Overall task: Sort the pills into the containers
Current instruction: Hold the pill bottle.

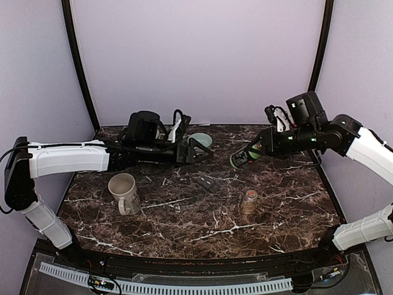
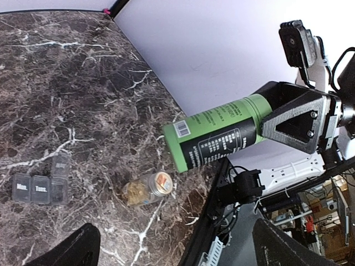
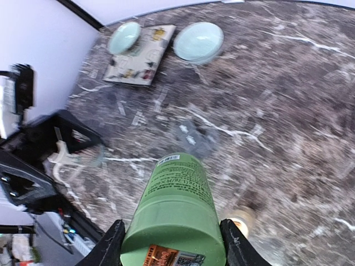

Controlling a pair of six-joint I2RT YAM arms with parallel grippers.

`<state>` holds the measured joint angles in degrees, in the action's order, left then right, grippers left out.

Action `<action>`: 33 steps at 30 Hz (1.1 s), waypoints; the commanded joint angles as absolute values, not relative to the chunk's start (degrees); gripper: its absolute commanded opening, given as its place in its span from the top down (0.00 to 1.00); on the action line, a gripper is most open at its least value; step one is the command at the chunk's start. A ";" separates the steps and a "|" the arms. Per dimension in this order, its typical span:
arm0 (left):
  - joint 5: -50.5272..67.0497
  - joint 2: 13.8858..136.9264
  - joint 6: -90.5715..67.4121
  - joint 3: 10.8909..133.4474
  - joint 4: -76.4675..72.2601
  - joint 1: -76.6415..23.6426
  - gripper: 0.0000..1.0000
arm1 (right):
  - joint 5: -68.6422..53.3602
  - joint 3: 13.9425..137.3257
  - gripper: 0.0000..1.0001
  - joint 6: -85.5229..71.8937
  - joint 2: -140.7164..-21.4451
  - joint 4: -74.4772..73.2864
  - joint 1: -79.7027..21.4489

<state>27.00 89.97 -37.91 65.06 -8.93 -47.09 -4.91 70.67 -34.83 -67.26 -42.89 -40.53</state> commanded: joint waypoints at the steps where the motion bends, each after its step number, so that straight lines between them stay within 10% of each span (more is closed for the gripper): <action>1: 34.05 86.87 -42.54 62.45 -16.18 -46.23 0.01 | -13.33 69.19 0.97 -38.58 -67.82 -28.08 -41.18; 33: 41.95 87.96 -56.10 54.16 -42.42 -43.42 0.02 | -32.41 61.61 0.98 -55.24 -73.04 1.10 -42.71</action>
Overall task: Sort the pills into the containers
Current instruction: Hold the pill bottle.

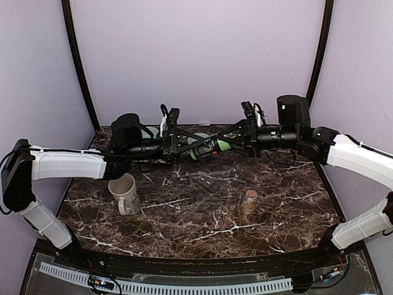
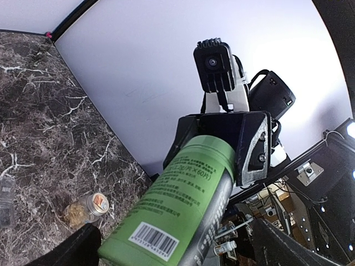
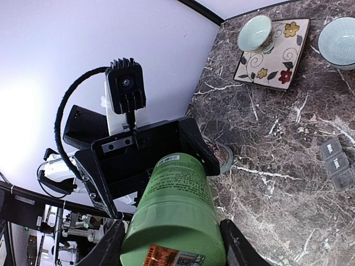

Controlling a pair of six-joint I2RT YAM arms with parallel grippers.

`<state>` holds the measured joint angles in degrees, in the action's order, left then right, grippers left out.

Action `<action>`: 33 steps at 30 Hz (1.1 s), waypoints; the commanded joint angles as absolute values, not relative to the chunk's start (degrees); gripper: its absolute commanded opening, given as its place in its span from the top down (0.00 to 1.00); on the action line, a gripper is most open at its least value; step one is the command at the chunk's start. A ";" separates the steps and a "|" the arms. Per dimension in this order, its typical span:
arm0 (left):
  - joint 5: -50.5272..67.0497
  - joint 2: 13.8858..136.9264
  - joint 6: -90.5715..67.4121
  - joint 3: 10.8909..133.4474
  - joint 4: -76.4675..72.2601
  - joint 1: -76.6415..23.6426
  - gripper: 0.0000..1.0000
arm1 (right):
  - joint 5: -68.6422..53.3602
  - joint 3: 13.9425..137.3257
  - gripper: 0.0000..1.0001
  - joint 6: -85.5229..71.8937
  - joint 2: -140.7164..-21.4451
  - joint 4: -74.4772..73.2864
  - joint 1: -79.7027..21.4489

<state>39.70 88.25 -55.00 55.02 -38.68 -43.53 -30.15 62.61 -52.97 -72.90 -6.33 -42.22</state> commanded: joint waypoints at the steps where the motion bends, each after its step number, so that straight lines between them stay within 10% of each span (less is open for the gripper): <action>1: 42.00 87.89 -56.20 53.96 -42.63 -43.42 0.03 | -32.69 61.48 0.98 -55.65 -73.16 1.86 -42.71; 17: 46.31 88.09 -58.69 53.15 -48.45 -43.42 0.19 | -34.89 58.48 0.98 -60.48 -77.01 12.39 -42.71; 33: 47.49 86.19 -58.16 52.61 -49.77 -41.91 0.79 | -35.09 57.47 0.96 -59.32 -78.55 12.54 -42.64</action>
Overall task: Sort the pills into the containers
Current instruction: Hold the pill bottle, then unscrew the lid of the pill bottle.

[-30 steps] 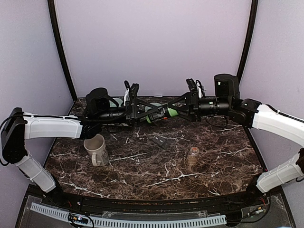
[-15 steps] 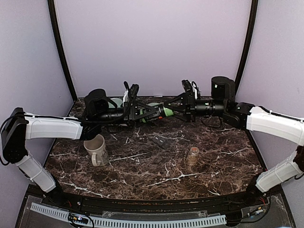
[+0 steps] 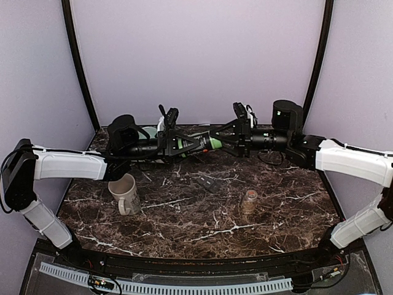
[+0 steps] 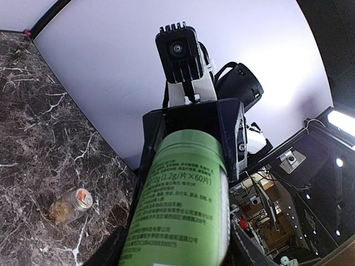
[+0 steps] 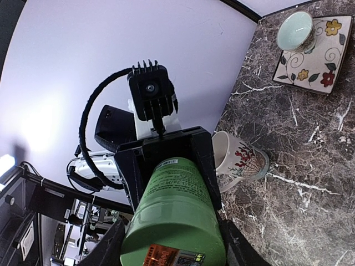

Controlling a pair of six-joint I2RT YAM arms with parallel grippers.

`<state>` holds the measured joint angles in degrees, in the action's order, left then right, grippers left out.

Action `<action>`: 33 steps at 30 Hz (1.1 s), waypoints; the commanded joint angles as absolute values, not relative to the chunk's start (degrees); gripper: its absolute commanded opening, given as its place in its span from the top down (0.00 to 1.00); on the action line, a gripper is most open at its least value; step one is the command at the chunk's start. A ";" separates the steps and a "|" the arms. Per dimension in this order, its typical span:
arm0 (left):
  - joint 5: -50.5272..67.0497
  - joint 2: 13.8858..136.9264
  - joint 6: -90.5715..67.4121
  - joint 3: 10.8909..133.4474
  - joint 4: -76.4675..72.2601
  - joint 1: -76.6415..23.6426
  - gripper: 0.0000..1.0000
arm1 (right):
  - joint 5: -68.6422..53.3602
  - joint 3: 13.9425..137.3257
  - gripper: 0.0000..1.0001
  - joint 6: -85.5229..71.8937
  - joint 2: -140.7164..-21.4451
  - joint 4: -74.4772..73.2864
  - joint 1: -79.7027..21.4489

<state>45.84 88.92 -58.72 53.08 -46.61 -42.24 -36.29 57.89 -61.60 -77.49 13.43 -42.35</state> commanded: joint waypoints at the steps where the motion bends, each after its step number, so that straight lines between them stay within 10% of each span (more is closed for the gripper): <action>1: 47.95 86.17 -58.43 52.49 -50.09 -41.71 0.80 | -35.16 57.83 0.96 -58.35 -78.69 11.35 -42.63; 29: 60.88 88.13 -85.13 54.77 -71.15 -39.38 1.00 | -39.82 65.63 0.99 -5.76 -80.12 -9.48 -41.09; 33: 60.93 86.72 -81.44 54.45 -66.15 -39.40 1.00 | -39.52 65.65 0.79 -6.35 -80.25 -9.38 -41.13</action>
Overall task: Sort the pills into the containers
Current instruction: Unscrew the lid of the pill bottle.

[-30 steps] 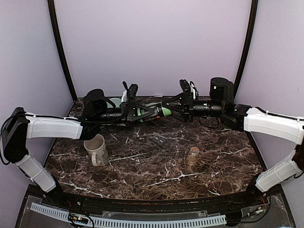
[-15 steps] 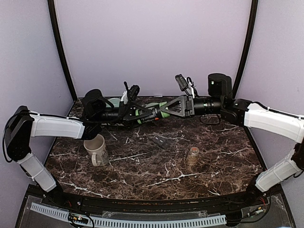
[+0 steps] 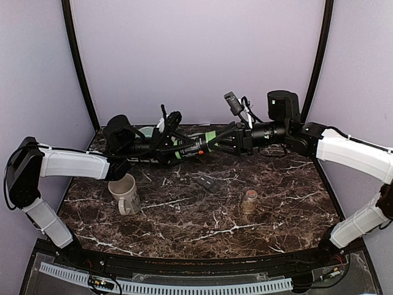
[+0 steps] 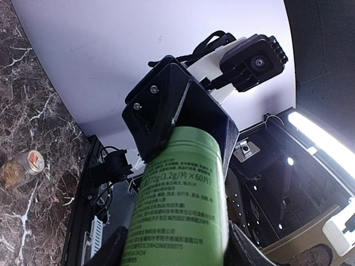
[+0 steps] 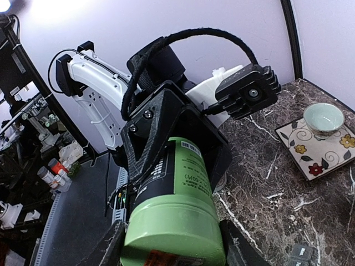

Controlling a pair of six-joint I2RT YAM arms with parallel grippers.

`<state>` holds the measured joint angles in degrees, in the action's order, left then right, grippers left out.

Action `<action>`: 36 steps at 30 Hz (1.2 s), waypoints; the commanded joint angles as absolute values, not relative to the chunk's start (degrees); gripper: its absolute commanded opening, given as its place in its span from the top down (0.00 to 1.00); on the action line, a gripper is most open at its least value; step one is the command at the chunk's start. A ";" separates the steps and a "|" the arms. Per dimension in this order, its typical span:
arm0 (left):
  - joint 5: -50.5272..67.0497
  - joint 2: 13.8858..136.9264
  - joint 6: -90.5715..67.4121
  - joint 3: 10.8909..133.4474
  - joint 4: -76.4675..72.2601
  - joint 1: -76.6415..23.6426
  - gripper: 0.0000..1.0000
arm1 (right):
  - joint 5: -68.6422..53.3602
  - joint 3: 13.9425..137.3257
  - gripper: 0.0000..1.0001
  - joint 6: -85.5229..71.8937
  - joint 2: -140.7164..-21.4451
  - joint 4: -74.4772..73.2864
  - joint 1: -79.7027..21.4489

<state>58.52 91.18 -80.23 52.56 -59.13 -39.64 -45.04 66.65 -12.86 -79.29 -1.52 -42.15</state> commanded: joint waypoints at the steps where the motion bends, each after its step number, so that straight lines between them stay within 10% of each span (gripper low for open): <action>1: 60.69 86.13 -79.65 54.37 -63.88 -39.38 1.00 | -39.82 67.30 0.72 -7.40 -80.49 -8.87 -41.13; 17: 52.41 84.40 -49.89 58.26 -39.04 -39.28 1.00 | -42.58 60.75 0.14 -38.66 -76.82 10.29 -40.29; 36: 51.81 86.82 -42.64 59.49 -37.16 -39.25 1.00 | -43.15 65.63 0.29 -53.01 -80.83 8.36 -39.55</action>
<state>52.34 87.33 -45.41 57.63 -36.73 -39.27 -42.74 63.05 -52.51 -79.70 10.48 -39.68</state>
